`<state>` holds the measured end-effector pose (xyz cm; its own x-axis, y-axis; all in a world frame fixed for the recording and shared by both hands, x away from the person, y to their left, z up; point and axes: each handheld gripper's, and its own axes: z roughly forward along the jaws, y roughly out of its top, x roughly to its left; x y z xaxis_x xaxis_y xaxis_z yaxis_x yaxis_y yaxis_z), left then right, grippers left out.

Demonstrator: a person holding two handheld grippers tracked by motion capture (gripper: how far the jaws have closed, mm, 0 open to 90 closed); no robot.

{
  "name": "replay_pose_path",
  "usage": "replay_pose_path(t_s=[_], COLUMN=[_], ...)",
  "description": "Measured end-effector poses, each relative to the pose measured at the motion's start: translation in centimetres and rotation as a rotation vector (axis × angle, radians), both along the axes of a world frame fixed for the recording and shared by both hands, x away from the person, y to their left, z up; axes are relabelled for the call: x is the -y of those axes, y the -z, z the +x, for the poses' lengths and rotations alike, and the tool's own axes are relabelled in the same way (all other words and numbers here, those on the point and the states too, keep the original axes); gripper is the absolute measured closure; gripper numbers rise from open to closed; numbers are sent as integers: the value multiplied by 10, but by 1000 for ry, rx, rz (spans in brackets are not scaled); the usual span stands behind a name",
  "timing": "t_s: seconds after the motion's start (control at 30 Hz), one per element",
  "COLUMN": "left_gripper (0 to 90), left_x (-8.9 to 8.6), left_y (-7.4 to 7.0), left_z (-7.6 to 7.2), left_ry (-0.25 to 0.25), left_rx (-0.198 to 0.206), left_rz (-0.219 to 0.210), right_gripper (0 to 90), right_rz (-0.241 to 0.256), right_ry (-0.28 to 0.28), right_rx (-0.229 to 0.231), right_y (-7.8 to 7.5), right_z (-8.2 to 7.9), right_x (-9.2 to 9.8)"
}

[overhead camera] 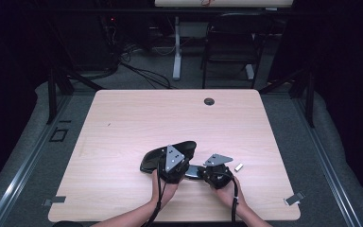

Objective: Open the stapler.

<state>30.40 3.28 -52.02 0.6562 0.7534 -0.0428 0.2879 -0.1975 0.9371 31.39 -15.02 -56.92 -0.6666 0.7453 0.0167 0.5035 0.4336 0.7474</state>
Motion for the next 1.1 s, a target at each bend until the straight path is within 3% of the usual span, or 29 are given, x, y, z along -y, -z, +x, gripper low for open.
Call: replay_pose_path(t_s=[0.23, 0.5, 0.73, 1.1], left_gripper=[900, 900, 900, 900], left_x=[-4, -10, -16, -30], left_y=[-6, -13, -19, -32], left_z=[3, 5, 7, 8], left_ry=[-1, -4, -5, -30], left_rx=[-9, -9, -41, -9], left_rz=[-10, -23, -57, -71], right_gripper=[900, 900, 900, 900], right_rz=[-30, -30, -33, -38], right_ry=[-13, -9, -10, -12], right_rx=[-4, -8, -10, -7], right_y=[-2, -3, -3, -3], right_z=[1, 1, 1, 2], right_x=[0, -1, -2, -2])
